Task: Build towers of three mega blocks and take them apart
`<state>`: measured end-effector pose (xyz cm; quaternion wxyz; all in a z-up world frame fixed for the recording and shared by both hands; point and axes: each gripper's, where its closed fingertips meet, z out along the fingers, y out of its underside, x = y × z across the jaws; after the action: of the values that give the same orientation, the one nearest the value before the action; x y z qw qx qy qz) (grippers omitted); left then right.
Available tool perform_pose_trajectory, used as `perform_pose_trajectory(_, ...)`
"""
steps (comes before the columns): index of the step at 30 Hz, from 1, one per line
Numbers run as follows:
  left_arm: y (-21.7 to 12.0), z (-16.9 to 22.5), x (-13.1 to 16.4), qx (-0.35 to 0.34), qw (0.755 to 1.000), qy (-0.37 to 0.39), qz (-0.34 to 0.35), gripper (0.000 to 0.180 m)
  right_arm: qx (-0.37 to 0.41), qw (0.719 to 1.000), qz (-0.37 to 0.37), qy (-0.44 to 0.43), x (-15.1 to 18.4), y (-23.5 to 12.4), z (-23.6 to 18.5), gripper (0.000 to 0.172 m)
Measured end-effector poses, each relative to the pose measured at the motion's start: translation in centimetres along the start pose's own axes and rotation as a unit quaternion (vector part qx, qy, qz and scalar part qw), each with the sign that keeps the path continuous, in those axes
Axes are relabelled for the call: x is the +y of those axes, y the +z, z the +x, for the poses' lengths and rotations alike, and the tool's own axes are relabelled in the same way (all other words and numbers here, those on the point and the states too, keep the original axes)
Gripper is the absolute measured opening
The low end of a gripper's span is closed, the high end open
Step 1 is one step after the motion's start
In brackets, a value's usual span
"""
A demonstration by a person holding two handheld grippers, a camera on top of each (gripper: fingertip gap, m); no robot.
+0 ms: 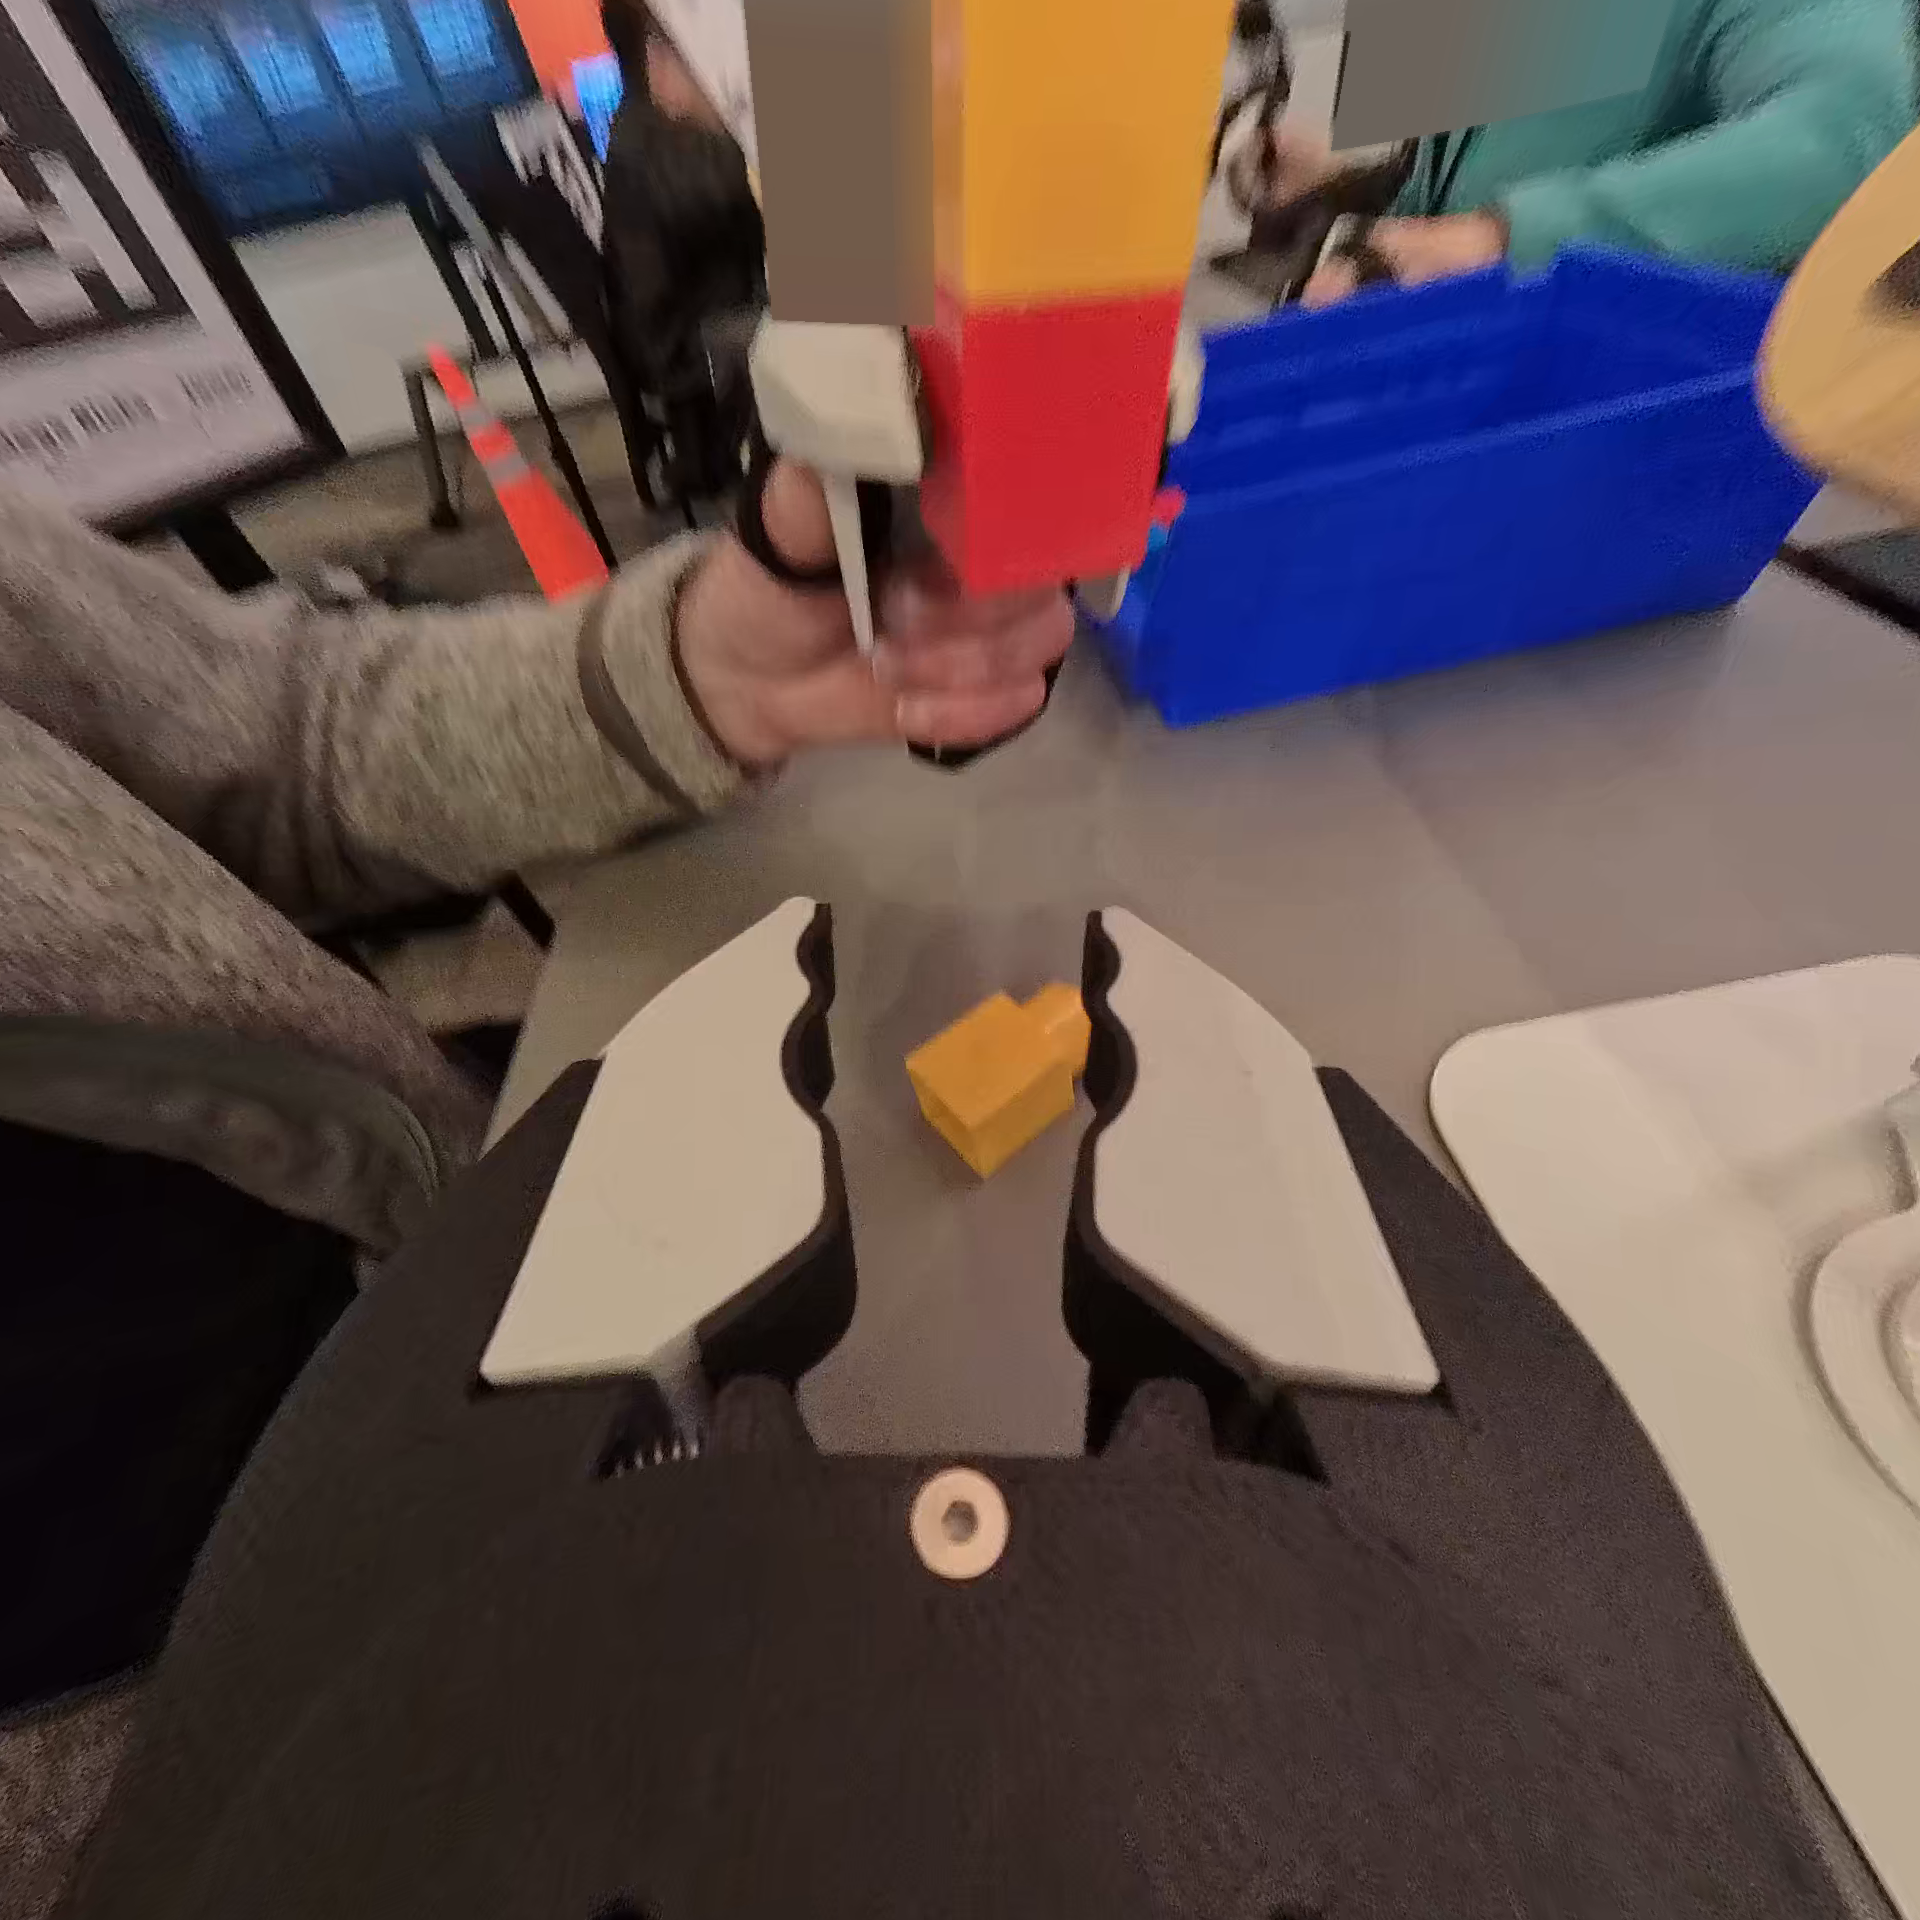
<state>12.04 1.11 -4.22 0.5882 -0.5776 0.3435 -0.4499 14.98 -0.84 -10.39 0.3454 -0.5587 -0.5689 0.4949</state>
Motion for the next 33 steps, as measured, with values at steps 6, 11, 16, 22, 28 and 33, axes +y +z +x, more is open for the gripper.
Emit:
perform_pose_trajectory(6, -0.6, -0.5, 1.7, -0.007, 1.0, -0.015, -0.015, 0.036, 0.043, 0.985, -0.162, -0.033, 6.1, 1.8, 1.7, 0.033)
perform_pose_trajectory(11, -0.7, -0.6, 1.7, -0.007, 1.0, -0.014, -0.014, 0.036, 0.062, 0.976, -0.203, -0.045, 7.8, 2.5, 2.6, 0.032)
perform_pose_trajectory(16, -0.7, -0.8, 1.7, -0.007, 1.0, -0.017, -0.011, 0.036, 0.058, 0.97, -0.228, -0.055, 8.7, 3.1, 2.4, 0.03)
perform_pose_trajectory(22, -0.8, -1.0, 1.5, -0.01, 1.0, -0.016, -0.009, 0.036, 0.044, 0.967, -0.238, -0.081, 8.8, 4.5, 1.2, 0.031)
perform_pose_trajectory(28, -1.3, -1.3, 1.0, -0.017, 1.0, -0.012, -0.003, 0.036, 0.059, 0.958, -0.235, -0.152, 7.9, 6.9, -0.1, 0.05)
perform_pose_trajectory(33, -1.7, -1.6, 0.6, -0.022, 1.0, -0.011, 0.001, 0.035, 0.022, 0.954, -0.212, -0.213, 6.3, 7.6, -0.8, 0.06)
